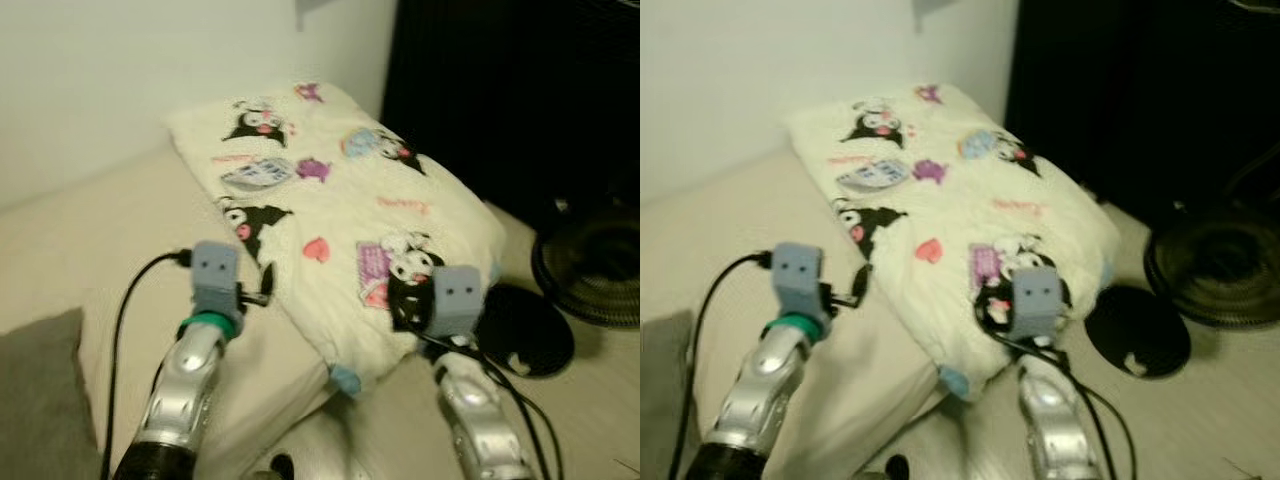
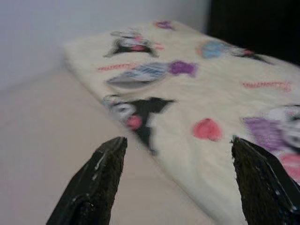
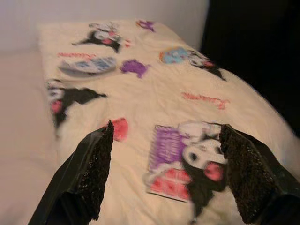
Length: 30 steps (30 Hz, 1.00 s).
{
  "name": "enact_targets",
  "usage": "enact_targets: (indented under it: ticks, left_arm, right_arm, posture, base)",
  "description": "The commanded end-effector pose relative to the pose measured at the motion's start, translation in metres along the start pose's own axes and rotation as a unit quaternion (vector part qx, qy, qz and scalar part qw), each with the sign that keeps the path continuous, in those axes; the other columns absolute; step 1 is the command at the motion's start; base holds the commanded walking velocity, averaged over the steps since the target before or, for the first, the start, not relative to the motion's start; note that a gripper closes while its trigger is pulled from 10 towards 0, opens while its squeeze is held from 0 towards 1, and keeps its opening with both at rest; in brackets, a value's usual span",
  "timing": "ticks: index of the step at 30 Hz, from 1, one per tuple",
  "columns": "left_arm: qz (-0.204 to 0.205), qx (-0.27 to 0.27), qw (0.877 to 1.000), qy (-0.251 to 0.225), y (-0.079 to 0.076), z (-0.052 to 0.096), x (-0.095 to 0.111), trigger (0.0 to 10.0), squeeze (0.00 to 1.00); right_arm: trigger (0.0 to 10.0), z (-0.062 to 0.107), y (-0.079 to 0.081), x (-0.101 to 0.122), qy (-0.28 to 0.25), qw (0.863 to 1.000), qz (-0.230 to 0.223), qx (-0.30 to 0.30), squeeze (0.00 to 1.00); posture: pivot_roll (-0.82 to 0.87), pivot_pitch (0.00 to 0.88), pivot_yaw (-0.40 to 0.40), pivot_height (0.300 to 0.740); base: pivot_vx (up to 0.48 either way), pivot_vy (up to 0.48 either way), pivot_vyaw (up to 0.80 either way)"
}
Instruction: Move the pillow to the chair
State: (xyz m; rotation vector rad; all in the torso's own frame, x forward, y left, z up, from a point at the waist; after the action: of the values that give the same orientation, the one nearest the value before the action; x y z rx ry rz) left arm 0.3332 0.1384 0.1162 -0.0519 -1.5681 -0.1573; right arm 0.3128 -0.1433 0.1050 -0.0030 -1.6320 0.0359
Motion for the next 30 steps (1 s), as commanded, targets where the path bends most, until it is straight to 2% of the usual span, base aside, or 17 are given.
enact_targets:
  ticks: [1,8,30]
  left_arm:
    - [-0.001,0.001,1.0,0.022,0.0002,0.004,-0.0106,10.0,0.0]
    - [-0.001,-0.002,1.0,0.026,-0.0012,0.0031,-0.0105,10.0,0.0]
    - [0.011,0.018,0.999,0.039,0.0065,0.009,-0.0126,10.0,0.0]
  right_arm:
    - [10.0,0.0042,-0.0003,-0.0092,0.018,1.0,-0.002,0.0,0.0]
    - [10.0,0.0023,-0.0025,-0.0087,0.018,1.0,-0.003,-0.002,0.0]
    - [10.0,-0.0043,0.0041,-0.0097,0.024,1.0,-0.01,0.015,0.0]
  posture:
    - [0.03,0.048,0.079,0.74]
    - [0.03,0.048,0.069,0.74]
    - [0.06,0.056,0.024,0.74]
  base:
    - [0.0,0.0,0.8]
    - [0.0,0.0,0.8]
    - [0.0,0.0,0.8]
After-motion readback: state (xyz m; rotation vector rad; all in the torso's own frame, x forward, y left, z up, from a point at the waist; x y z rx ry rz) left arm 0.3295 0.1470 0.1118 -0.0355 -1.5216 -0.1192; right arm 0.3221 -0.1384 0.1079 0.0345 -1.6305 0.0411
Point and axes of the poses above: a point about 5 cm out from each wrist's last joint towards the gripper, its own z axis pointing back from the gripper into the wrist, its own x axis along the axis of the wrist's last joint, y = z × x, the point moved 2 cm from there along -z, pointing out of the wrist towards the gripper
